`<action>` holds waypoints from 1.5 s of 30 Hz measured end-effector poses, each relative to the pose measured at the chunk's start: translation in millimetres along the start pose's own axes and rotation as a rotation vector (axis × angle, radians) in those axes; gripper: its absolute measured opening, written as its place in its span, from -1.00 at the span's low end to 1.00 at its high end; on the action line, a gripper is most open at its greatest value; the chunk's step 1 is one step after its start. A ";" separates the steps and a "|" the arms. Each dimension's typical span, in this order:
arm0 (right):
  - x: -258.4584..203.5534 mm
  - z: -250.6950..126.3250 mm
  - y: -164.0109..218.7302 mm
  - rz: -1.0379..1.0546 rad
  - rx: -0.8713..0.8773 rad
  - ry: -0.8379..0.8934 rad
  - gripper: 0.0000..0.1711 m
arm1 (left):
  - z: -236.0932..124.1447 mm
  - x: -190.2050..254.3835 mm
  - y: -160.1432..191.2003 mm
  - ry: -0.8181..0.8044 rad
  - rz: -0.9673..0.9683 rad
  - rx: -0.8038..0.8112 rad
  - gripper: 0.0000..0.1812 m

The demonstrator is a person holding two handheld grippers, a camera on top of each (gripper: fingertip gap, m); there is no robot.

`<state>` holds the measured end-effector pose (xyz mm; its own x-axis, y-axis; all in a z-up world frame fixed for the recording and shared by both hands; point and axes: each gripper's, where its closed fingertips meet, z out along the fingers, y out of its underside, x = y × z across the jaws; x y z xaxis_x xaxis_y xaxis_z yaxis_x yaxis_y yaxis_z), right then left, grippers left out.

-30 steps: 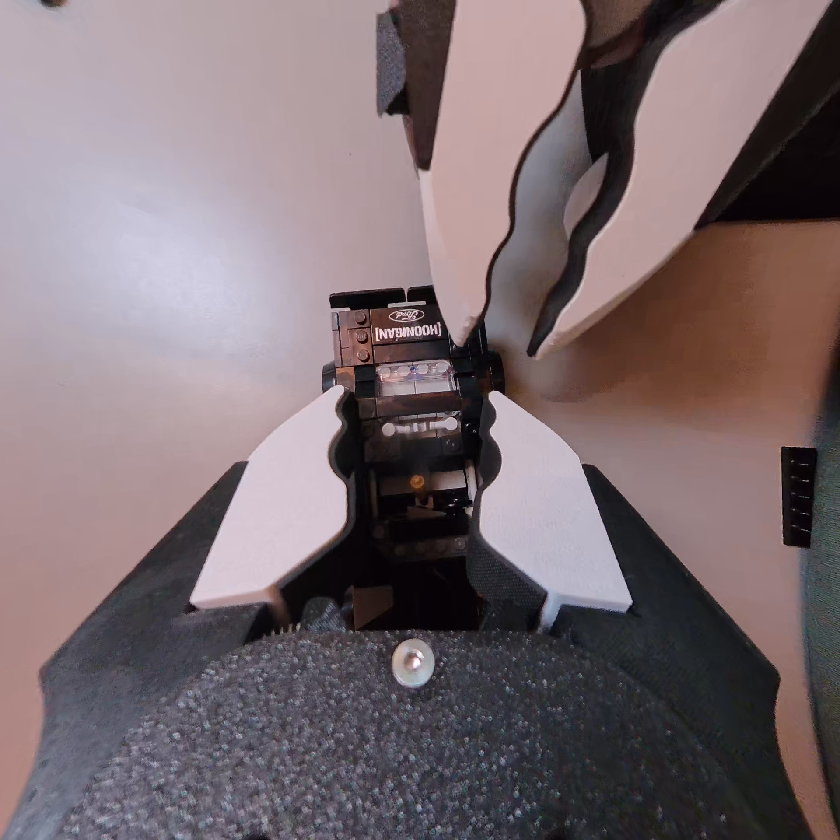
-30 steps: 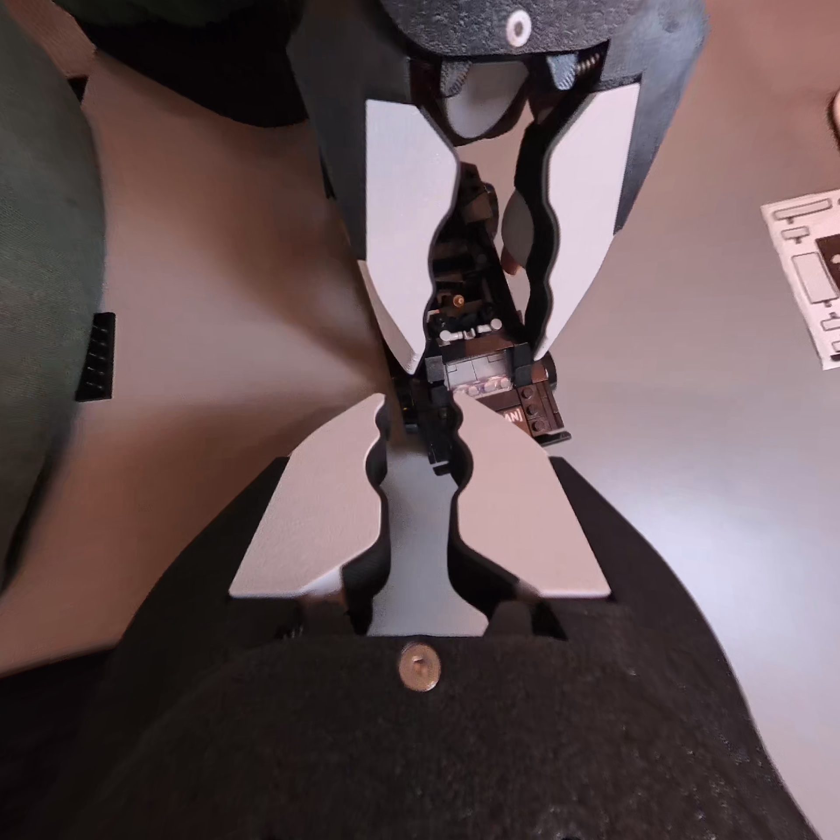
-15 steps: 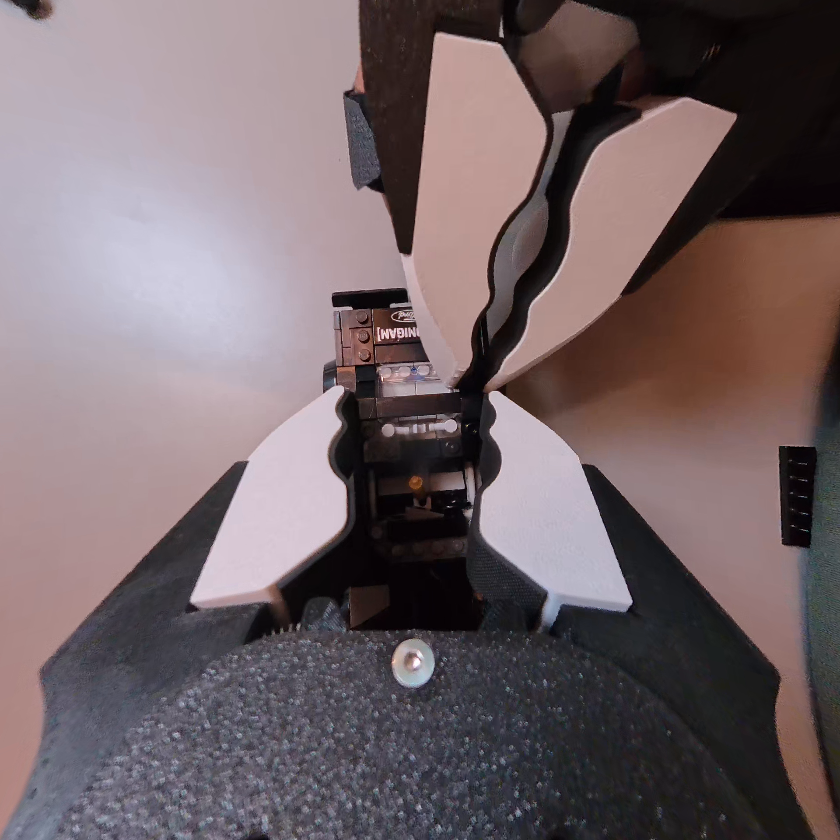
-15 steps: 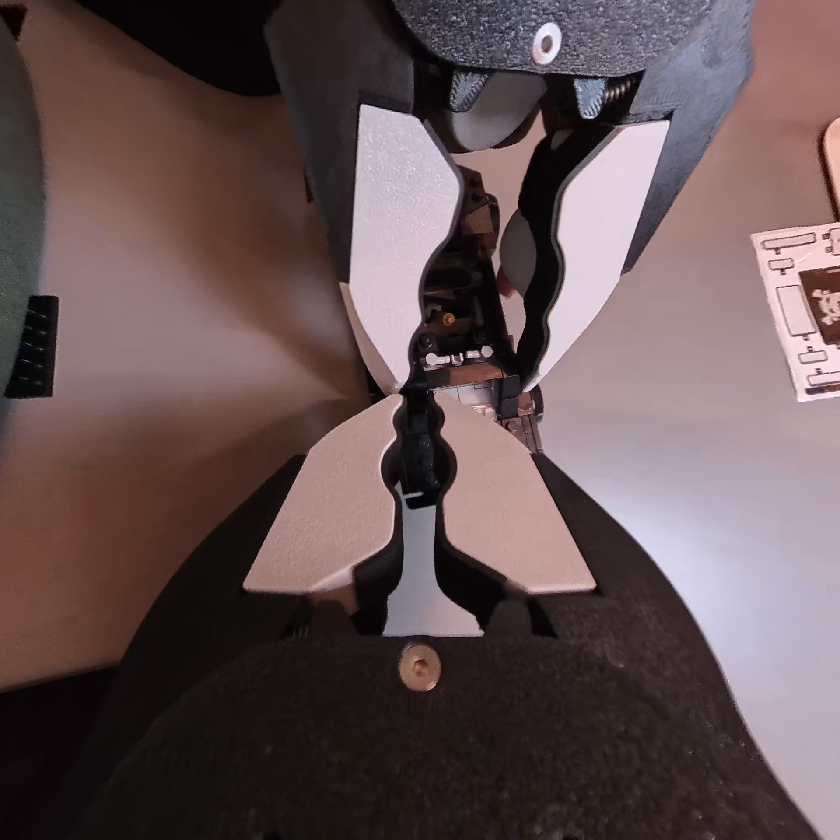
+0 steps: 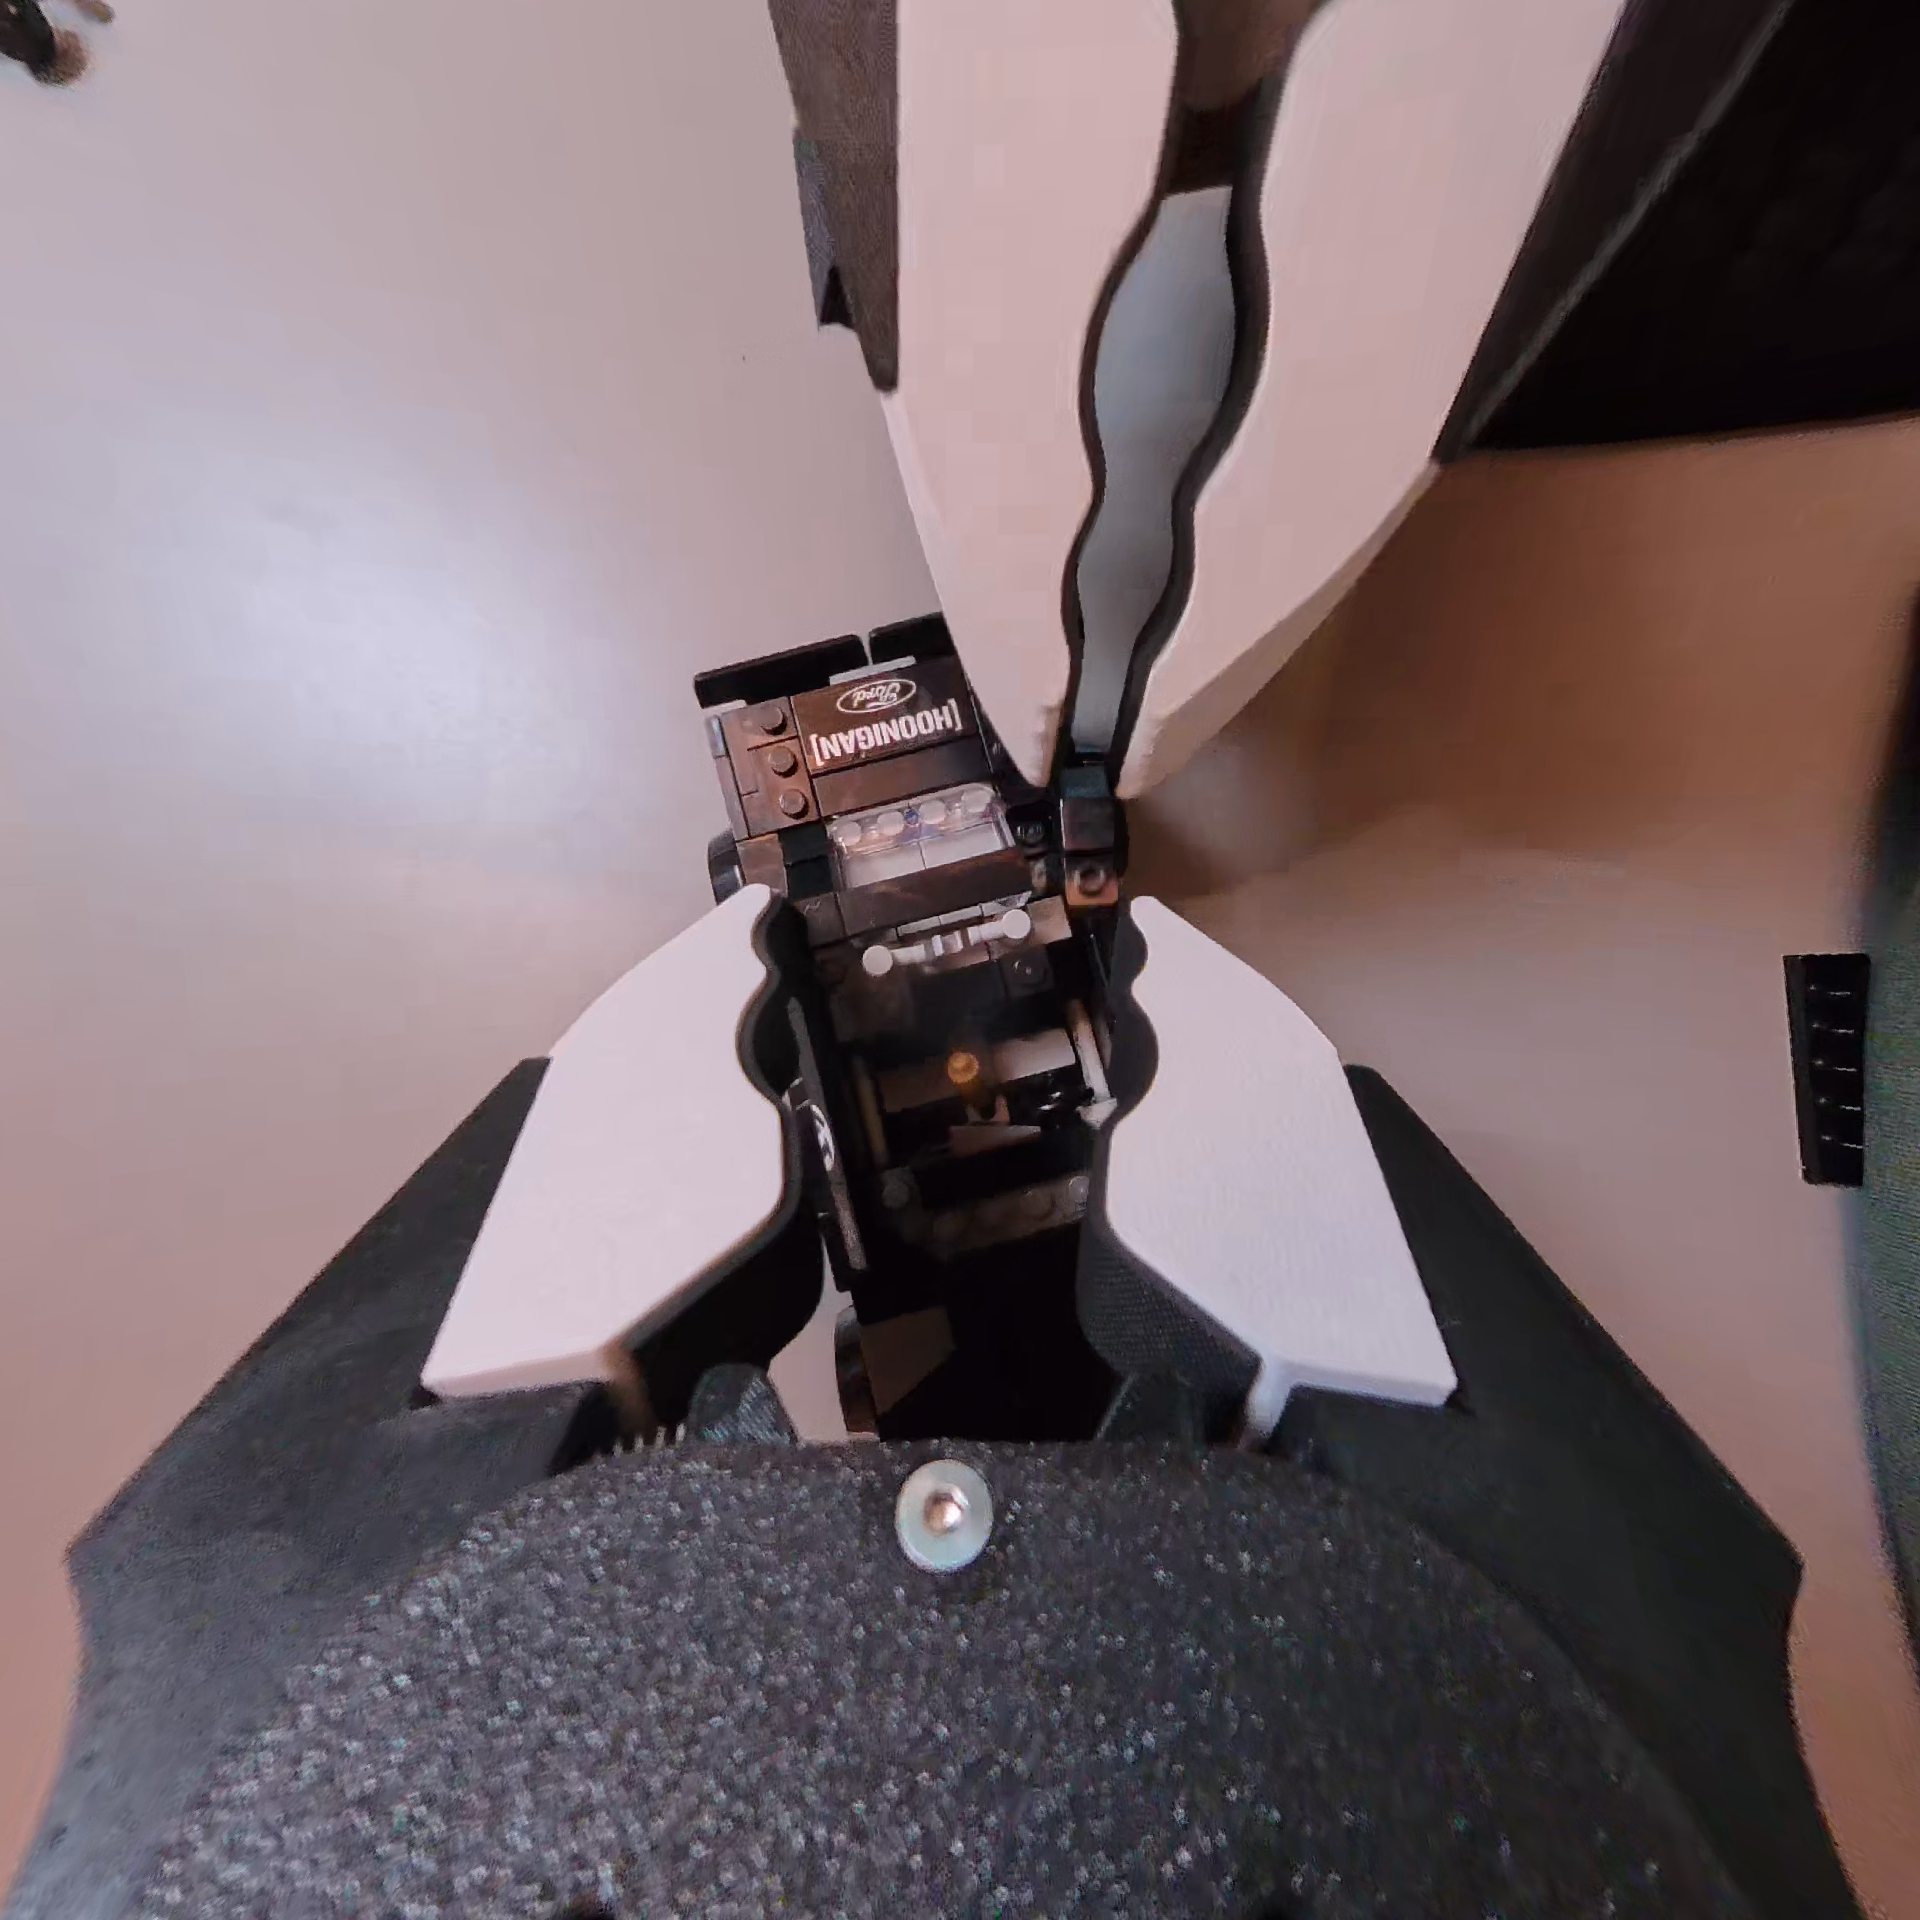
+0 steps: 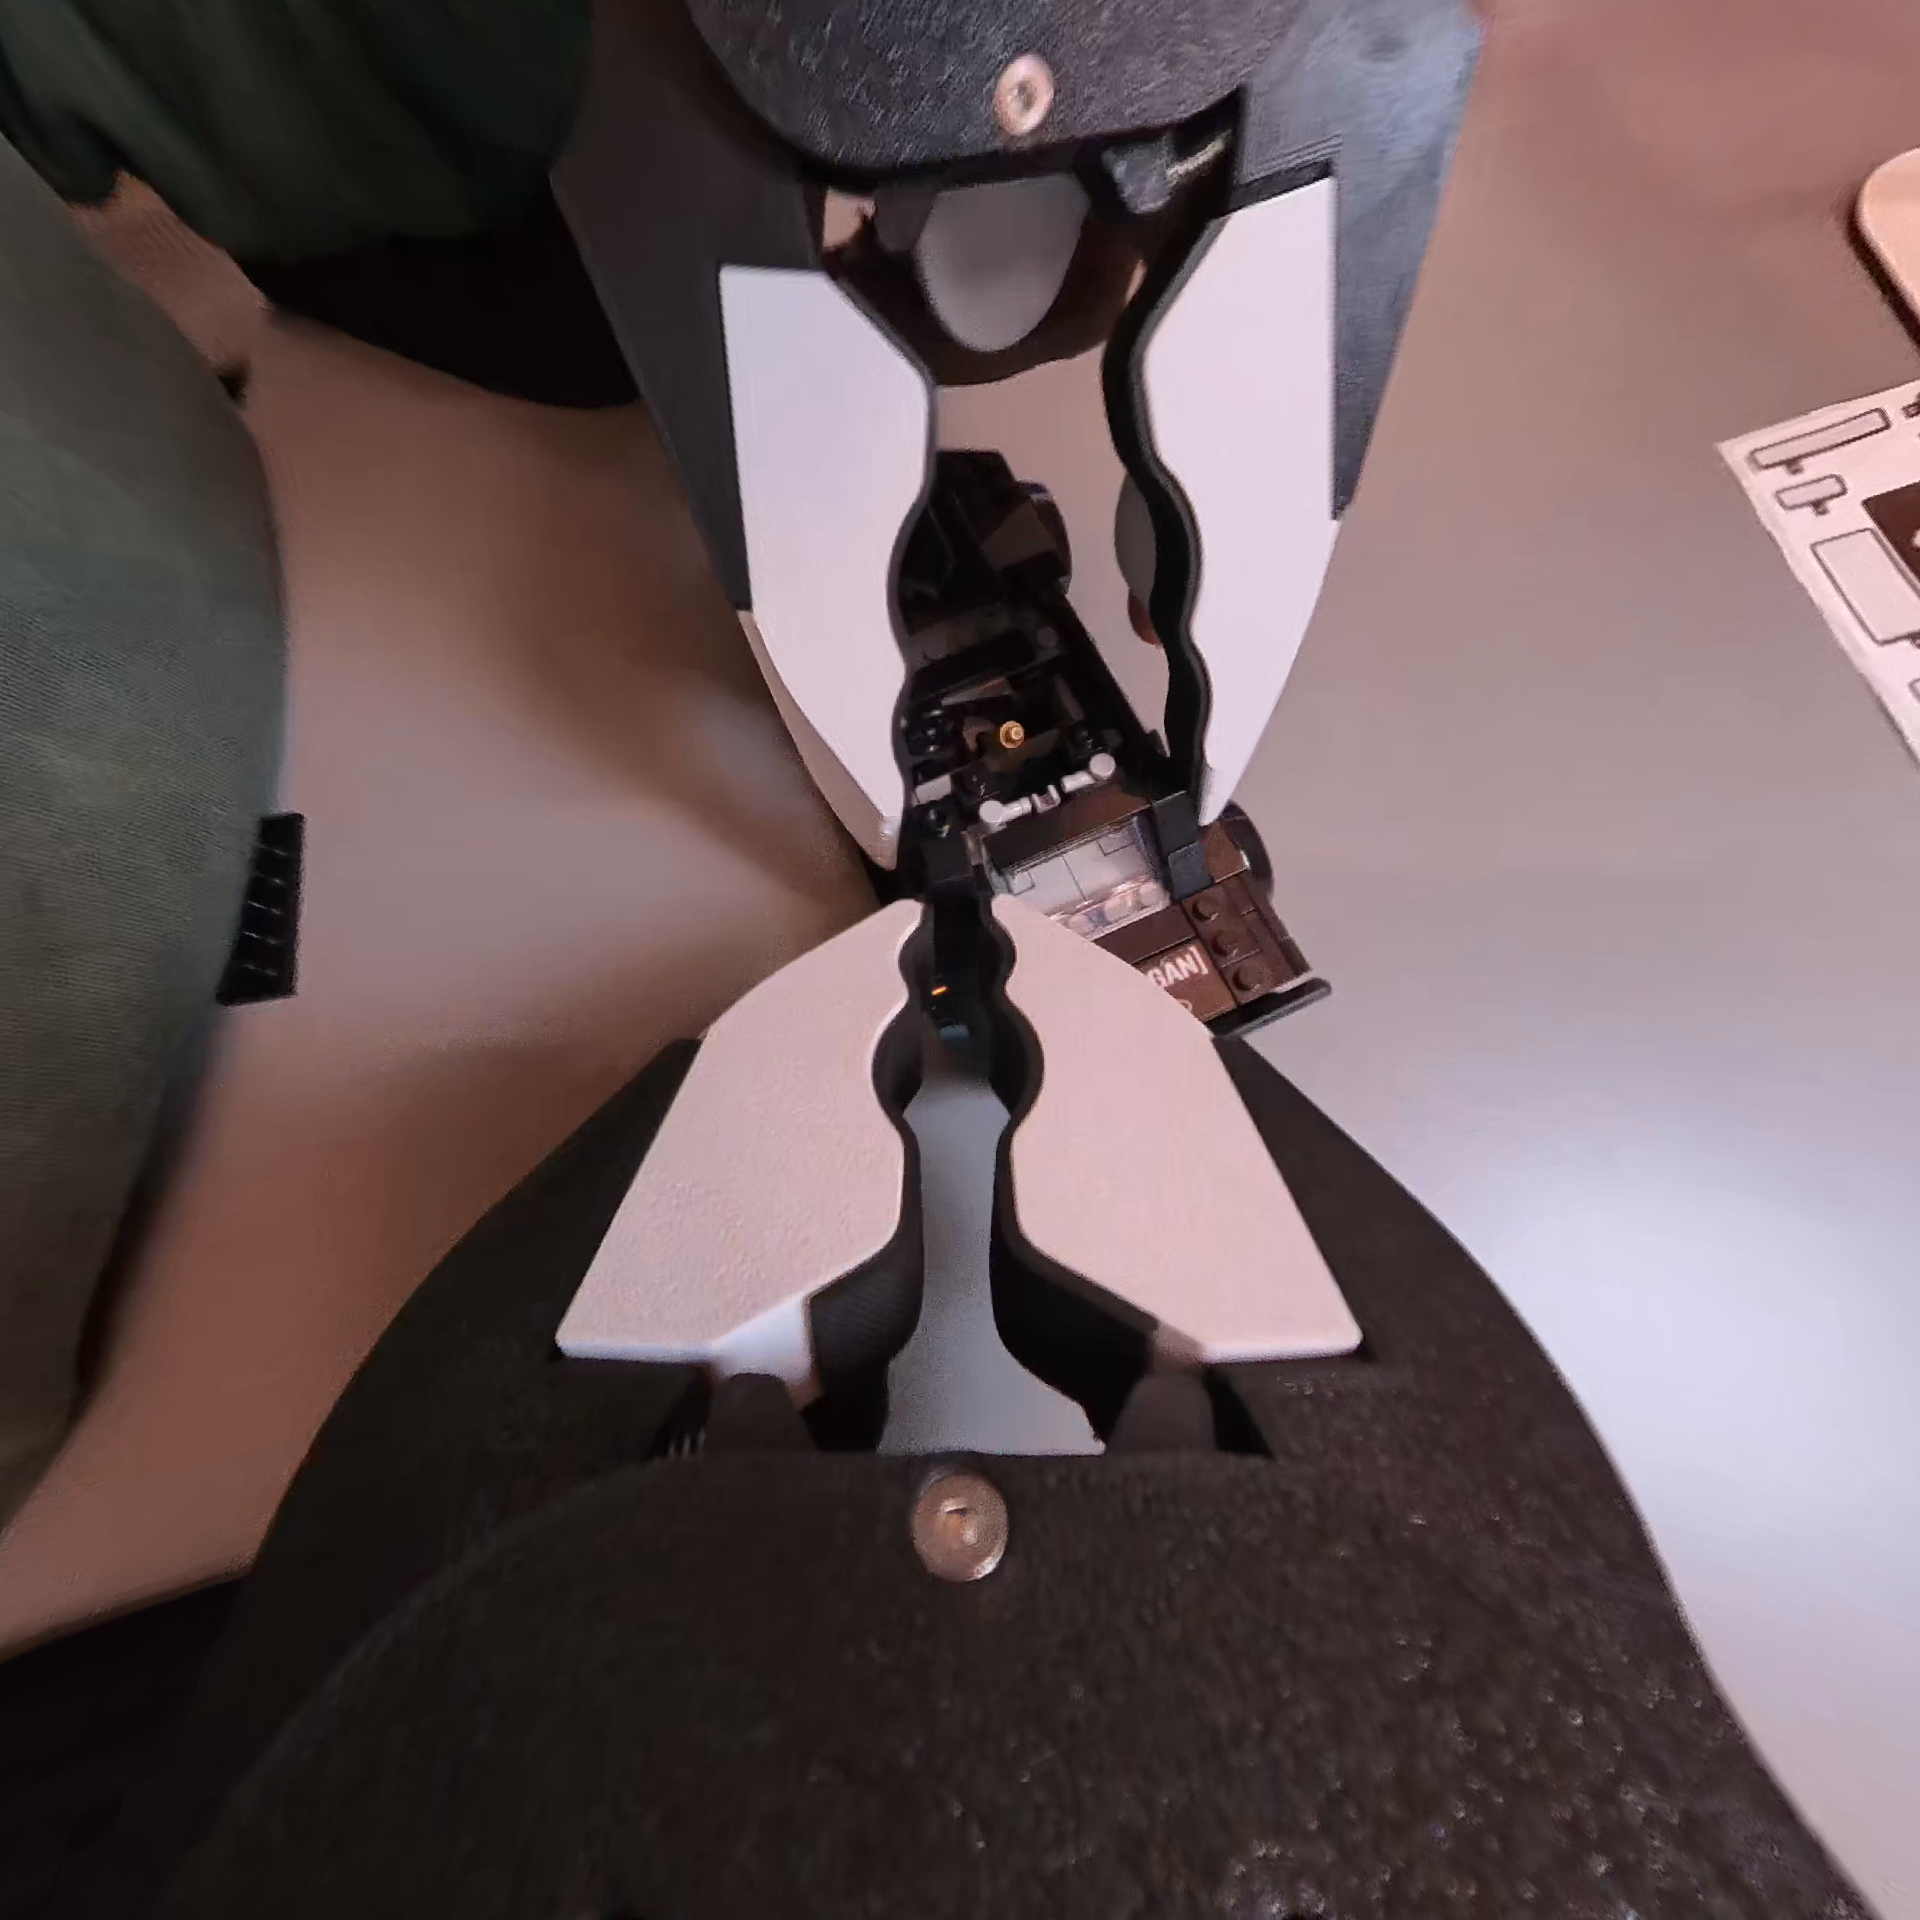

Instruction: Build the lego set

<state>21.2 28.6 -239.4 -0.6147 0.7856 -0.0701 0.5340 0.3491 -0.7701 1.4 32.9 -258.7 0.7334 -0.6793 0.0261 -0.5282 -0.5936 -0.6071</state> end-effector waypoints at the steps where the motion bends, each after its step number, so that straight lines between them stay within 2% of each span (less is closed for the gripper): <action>1: 0.9 -4.7 -1.2 0.028 0.030 -0.015 -0.92 | -0.2 0.3 0.0 0.002 -0.001 0.001 -0.35; 4: 8.8 -21.8 -1.5 0.070 0.105 -0.009 -0.92 | -0.4 0.4 0.0 0.001 -0.001 0.001 -0.35; 9: 17.2 -34.3 8.7 0.084 0.102 0.045 -0.91 | 0.0 -0.3 -0.6 0.001 -0.016 0.002 -0.38; 16: 2.2 -9.8 2.4 -0.009 0.006 0.028 -0.91 | 0.7 -0.2 -2.7 0.013 -0.030 0.023 -0.44; 23: 1.6 1.1 2.4 -0.005 -0.048 -0.006 -0.91 | 0.6 0.7 -2.6 0.016 -0.020 0.046 -0.53; 34: -5.0 6.5 4.1 -0.043 -0.163 0.018 -0.92 | -3.0 7.4 1.5 0.068 0.007 0.046 -0.48; 45: -15.6 11.8 -2.8 0.077 -0.180 0.089 -0.92 | -8.5 9.9 9.2 0.110 0.025 0.070 -0.39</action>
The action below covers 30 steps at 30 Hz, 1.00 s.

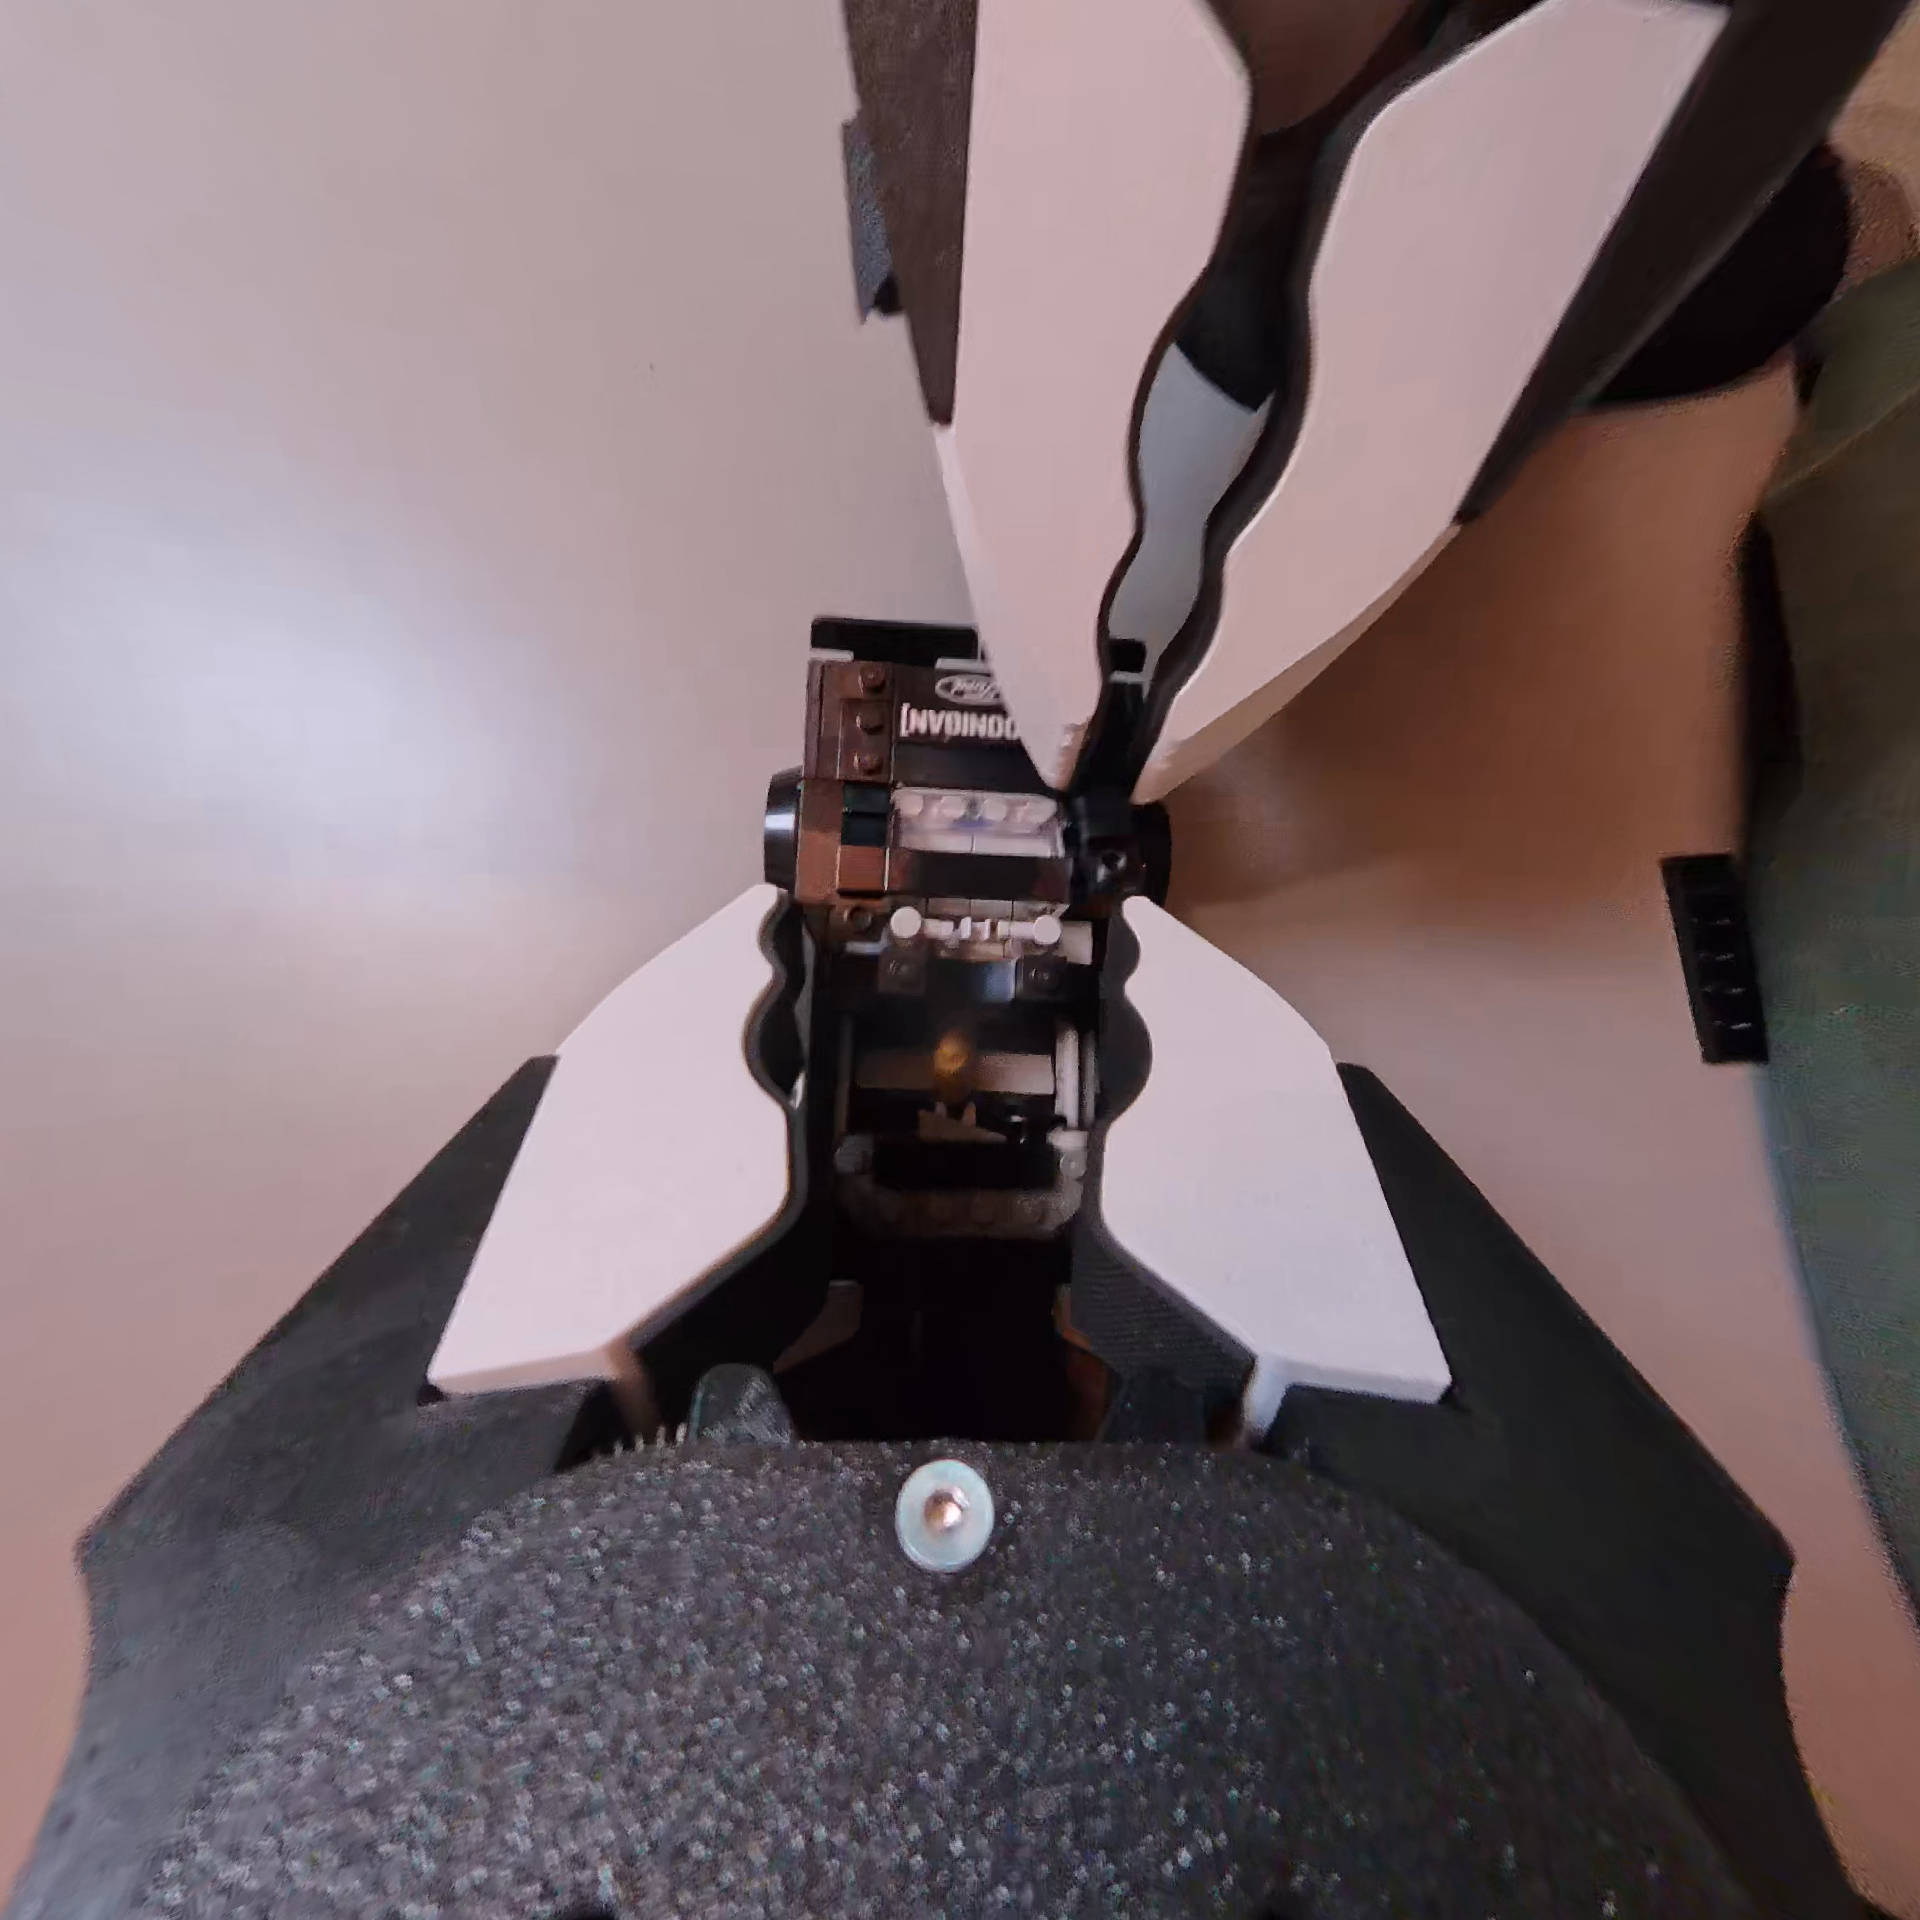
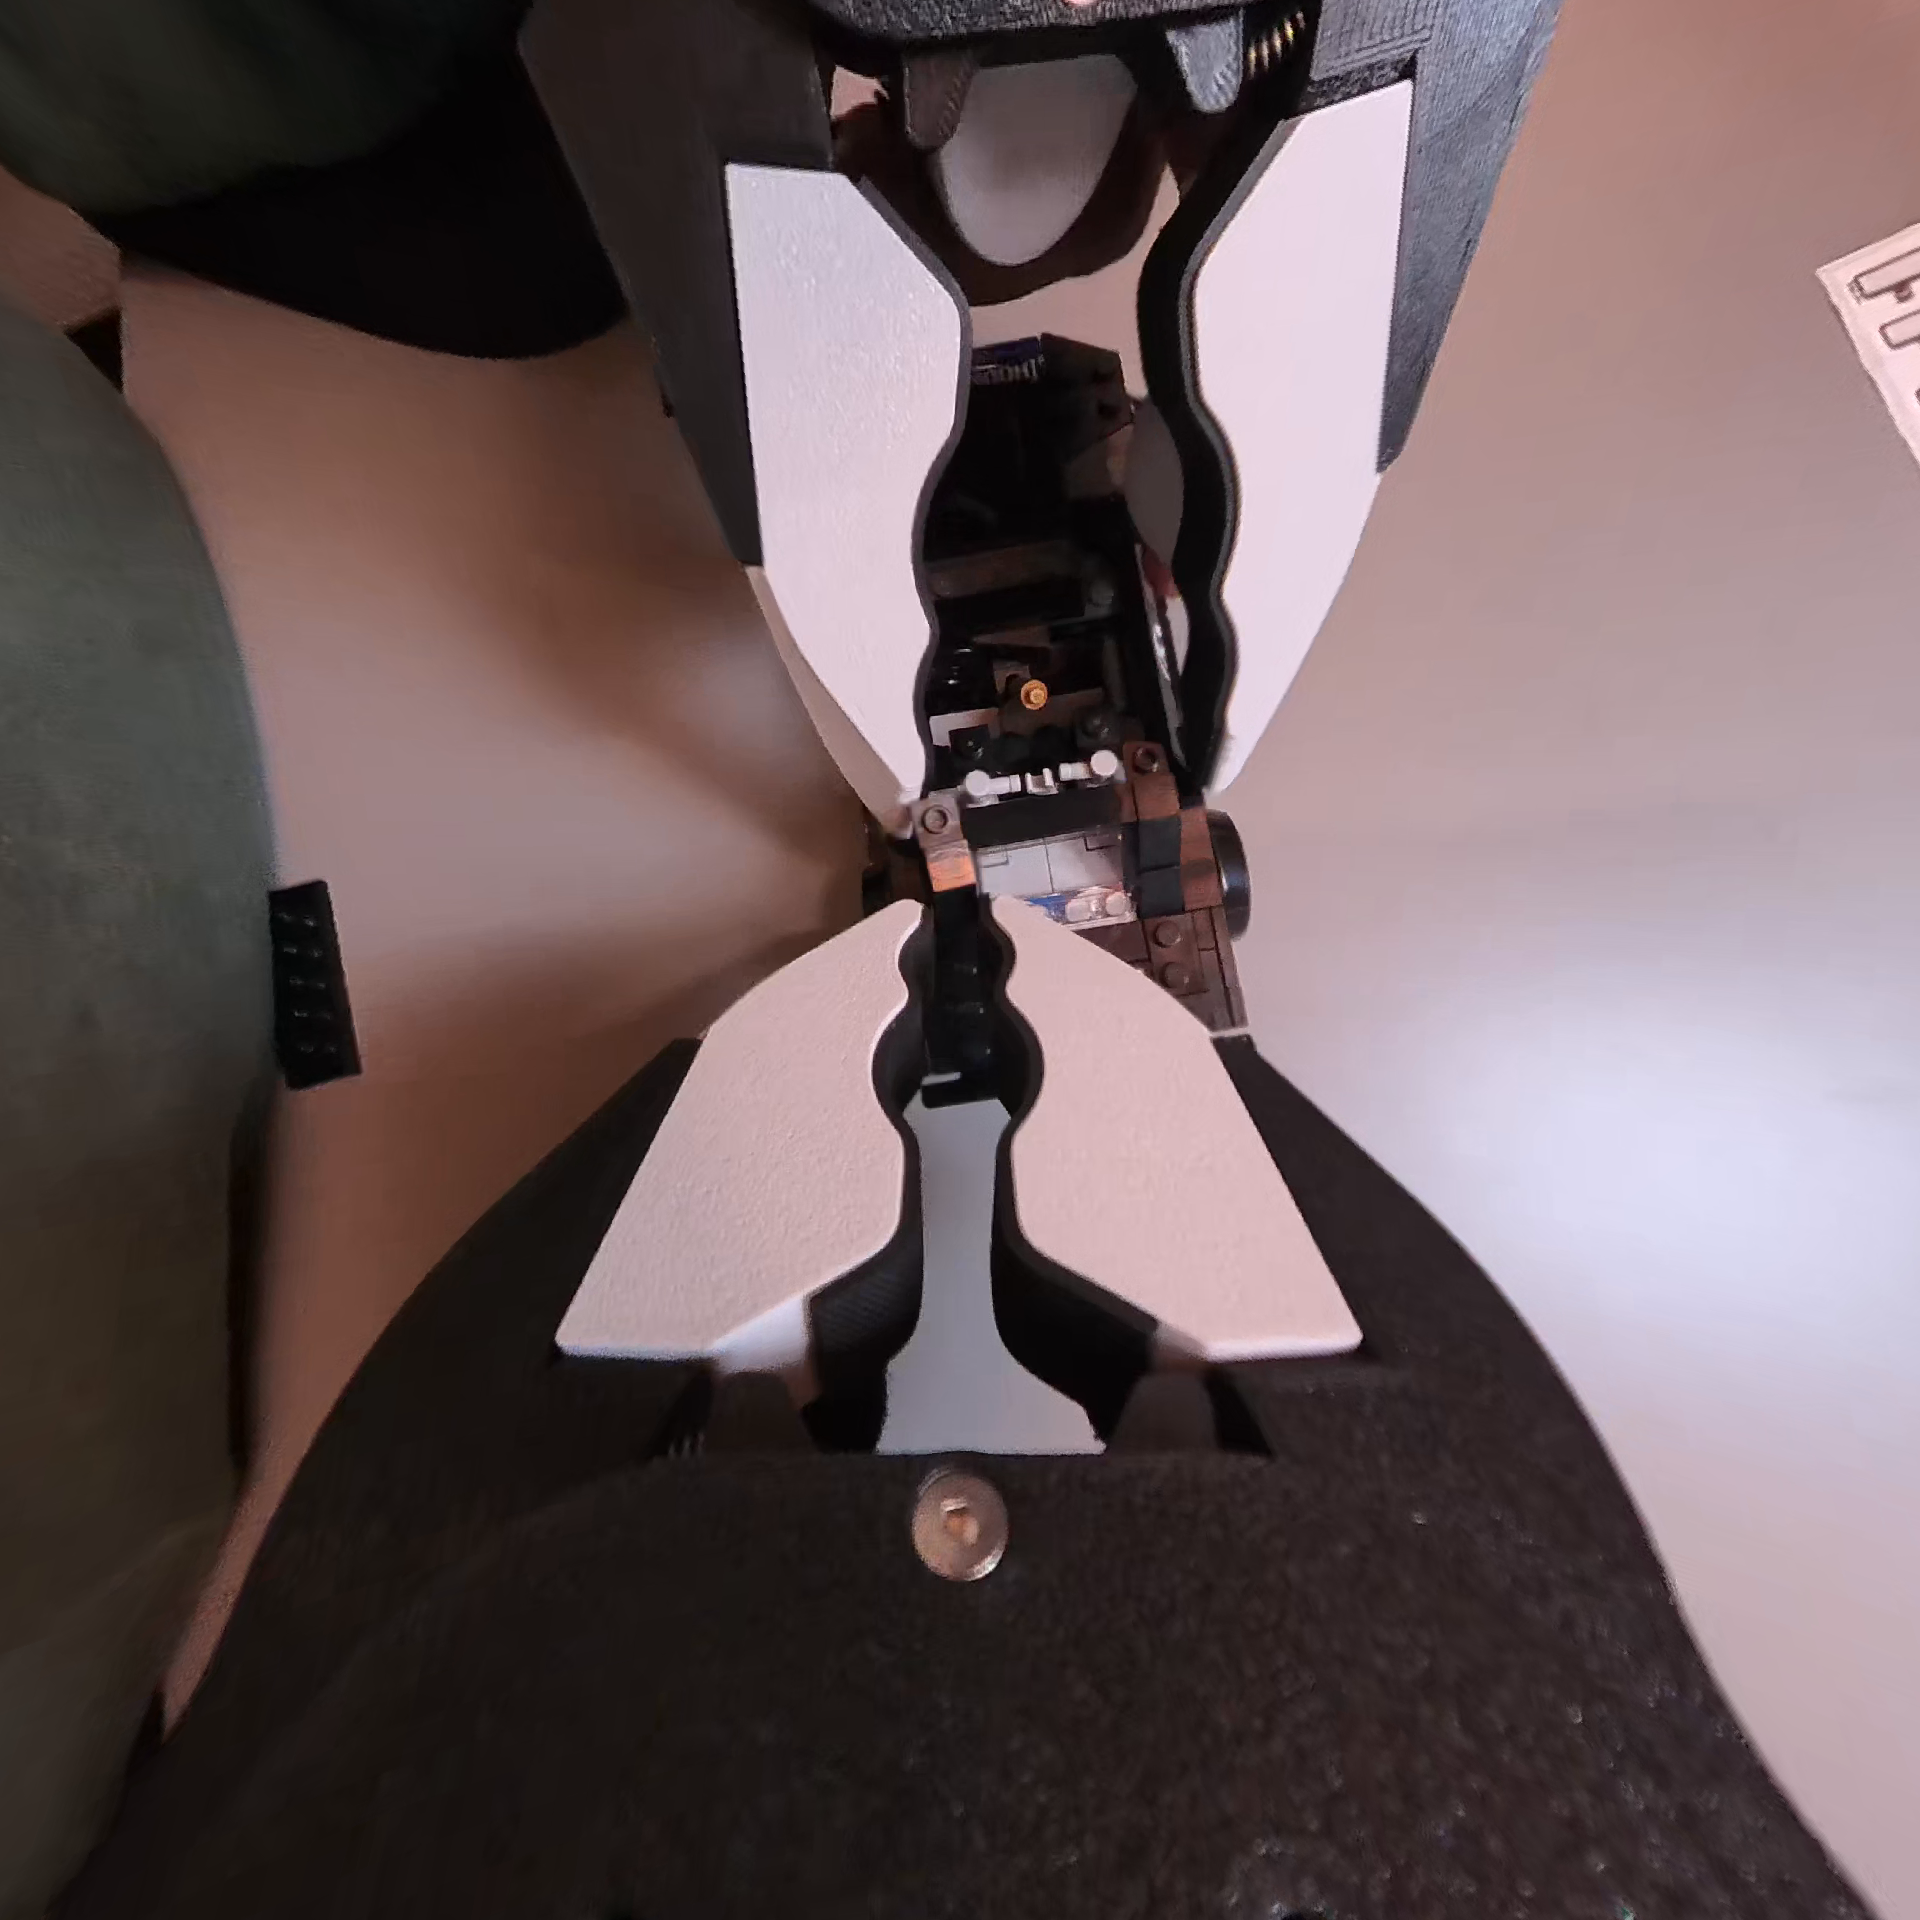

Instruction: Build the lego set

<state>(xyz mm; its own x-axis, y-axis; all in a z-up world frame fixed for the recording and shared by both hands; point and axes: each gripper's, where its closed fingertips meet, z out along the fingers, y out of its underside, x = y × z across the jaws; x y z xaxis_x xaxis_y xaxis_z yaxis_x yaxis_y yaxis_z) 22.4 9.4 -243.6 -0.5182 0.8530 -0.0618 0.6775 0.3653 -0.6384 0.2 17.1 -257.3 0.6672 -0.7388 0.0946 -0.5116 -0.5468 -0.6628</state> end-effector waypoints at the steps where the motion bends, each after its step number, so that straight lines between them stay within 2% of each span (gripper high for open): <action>1: -1.4 -0.6 -1.1 0.011 0.004 0.009 -0.92 | -0.3 -1.9 3.9 -0.009 0.009 -0.018 -0.37; 8: -3.2 4.7 -2.1 0.054 -0.008 0.094 -0.91 | -2.9 0.0 5.7 -0.012 0.047 -0.042 -0.43; 16: -5.6 3.0 -4.3 0.073 -0.020 0.097 -0.92 | -1.3 0.6 5.2 0.003 0.056 -0.022 -0.35; 30: -2.5 7.8 1.6 0.079 -0.061 0.157 -0.91 | 1.2 3.7 1.5 0.053 0.132 -0.042 -0.37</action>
